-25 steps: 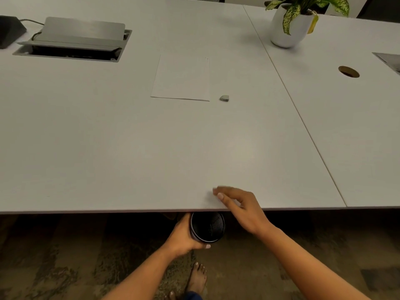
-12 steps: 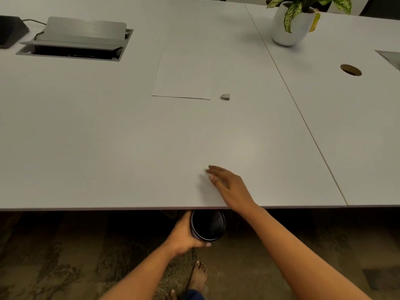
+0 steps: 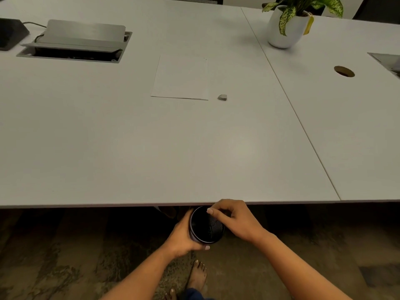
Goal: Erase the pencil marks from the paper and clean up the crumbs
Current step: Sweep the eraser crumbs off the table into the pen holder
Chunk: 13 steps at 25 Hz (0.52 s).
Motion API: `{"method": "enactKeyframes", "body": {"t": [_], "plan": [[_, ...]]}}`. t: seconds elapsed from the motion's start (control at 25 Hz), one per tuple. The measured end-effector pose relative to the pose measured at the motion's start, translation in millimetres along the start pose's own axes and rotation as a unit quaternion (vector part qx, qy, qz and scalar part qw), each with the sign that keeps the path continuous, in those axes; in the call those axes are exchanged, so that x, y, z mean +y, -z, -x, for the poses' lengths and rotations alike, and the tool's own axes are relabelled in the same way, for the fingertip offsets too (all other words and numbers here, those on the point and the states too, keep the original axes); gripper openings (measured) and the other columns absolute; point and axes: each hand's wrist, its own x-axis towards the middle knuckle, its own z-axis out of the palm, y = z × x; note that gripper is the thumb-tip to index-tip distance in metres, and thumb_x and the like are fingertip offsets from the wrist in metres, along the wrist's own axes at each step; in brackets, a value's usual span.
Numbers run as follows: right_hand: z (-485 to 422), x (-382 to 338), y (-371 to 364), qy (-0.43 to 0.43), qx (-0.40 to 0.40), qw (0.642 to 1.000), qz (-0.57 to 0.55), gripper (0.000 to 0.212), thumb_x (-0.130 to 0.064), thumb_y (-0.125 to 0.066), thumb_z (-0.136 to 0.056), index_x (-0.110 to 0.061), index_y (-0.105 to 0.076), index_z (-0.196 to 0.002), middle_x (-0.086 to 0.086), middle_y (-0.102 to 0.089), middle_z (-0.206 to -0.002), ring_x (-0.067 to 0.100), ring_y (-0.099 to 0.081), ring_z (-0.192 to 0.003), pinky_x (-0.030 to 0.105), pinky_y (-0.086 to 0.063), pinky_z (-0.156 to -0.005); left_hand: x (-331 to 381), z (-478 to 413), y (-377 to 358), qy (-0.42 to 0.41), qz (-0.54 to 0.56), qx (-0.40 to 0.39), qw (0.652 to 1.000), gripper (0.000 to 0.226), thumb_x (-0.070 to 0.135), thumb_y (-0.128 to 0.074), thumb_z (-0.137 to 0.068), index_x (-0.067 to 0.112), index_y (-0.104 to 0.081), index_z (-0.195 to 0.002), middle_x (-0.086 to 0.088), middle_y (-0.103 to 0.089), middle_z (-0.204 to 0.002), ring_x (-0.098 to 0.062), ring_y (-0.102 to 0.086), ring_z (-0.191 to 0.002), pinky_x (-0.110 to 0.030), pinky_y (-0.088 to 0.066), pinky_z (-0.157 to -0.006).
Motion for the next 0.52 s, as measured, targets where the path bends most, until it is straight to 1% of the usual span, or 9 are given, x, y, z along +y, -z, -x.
{"method": "enactKeyframes", "body": {"t": [0.08,0.12,0.2,0.28,0.36,0.4,0.48,0.52], "plan": [[3,-1,-2,0.012,-0.004,1.0,0.015,0.02,-0.041,-0.058,-0.083,-0.03,-0.065,-0.097,-0.012,-0.064,-0.099,0.002,-0.058,-0.094,0.026,-0.05,-0.082,1,5,-1,-0.002,0.01,0.001,1.0,0.096,0.017,-0.088,-0.053,0.036,-0.028,-0.126,0.019,-0.045,-0.121,-0.002,-0.041,-0.118,-0.003,-0.036,-0.085],[6,-4,-2,0.017,-0.007,0.999,0.031,0.024,-0.043,-0.059,-0.081,-0.032,-0.062,-0.103,-0.014,-0.06,-0.106,0.001,-0.054,-0.101,0.027,-0.048,-0.088,3,9,0,-0.005,0.012,-0.001,1.0,0.096,0.018,-0.088,-0.053,0.037,-0.029,-0.126,0.019,-0.046,-0.121,-0.001,-0.041,-0.118,-0.003,-0.037,-0.084],[14,-11,-1,0.014,-0.032,0.997,0.064,0.043,-0.047,-0.064,-0.076,-0.036,-0.053,-0.116,-0.015,-0.048,-0.123,0.001,-0.041,-0.116,0.027,-0.037,-0.1,8,18,2,-0.008,0.007,-0.013,1.0,0.096,0.021,-0.089,-0.053,0.037,-0.029,-0.127,0.017,-0.047,-0.123,-0.002,-0.043,-0.118,-0.005,-0.038,-0.085],[26,-20,4,0.01,-0.074,0.993,0.088,0.07,-0.05,-0.07,-0.069,-0.039,-0.036,-0.129,-0.014,-0.031,-0.138,0.002,-0.024,-0.127,0.027,-0.025,-0.107,17,29,7,-0.014,-0.005,-0.029,0.999,0.096,0.024,-0.089,-0.052,0.037,-0.03,-0.127,0.015,-0.048,-0.124,-0.003,-0.044,-0.119,-0.007,-0.037,-0.088],[38,-31,10,0.016,-0.105,0.989,0.104,0.092,-0.049,-0.075,-0.064,-0.038,-0.019,-0.137,-0.018,-0.018,-0.139,0.0,-0.015,-0.13,0.024,-0.017,-0.108,32,39,16,-0.022,-0.016,-0.041,0.999,0.095,0.025,-0.089,-0.052,0.037,-0.031,-0.127,0.017,-0.048,-0.124,-0.001,-0.044,-0.119,-0.007,-0.035,-0.091],[44,-38,12,0.022,-0.111,0.987,0.112,0.099,-0.048,-0.076,-0.062,-0.038,-0.013,-0.138,-0.021,-0.014,-0.138,-0.002,-0.013,-0.129,0.022,-0.015,-0.107,44,44,23,-0.027,-0.02,-0.047,0.998,0.094,0.024,-0.089,-0.053,0.037,-0.032,-0.127,0.018,-0.048,-0.124,0.001,-0.044,-0.118,-0.009,-0.035,-0.094],[51,-49,14,0.035,-0.11,0.986,0.121,0.105,-0.048,-0.078,-0.06,-0.04,-0.007,-0.138,-0.023,-0.011,-0.137,-0.003,-0.014,-0.128,0.018,-0.015,-0.106,64,50,35,-0.038,-0.023,-0.062,0.997,0.09,0.02,-0.087,-0.055,0.036,-0.034,-0.126,0.018,-0.048,-0.124,0.003,-0.044,-0.116,-0.015,-0.035,-0.1],[52,-55,14,0.046,-0.098,0.987,0.122,0.105,-0.047,-0.078,-0.06,-0.042,-0.007,-0.137,-0.023,-0.013,-0.138,-0.003,-0.018,-0.128,0.017,-0.017,-0.106,75,52,42,-0.046,-0.026,-0.067,0.996,0.087,0.018,-0.086,-0.057,0.036,-0.035,-0.125,0.018,-0.049,-0.123,0.005,-0.044,-0.115,-0.013,-0.036,-0.098]]}}
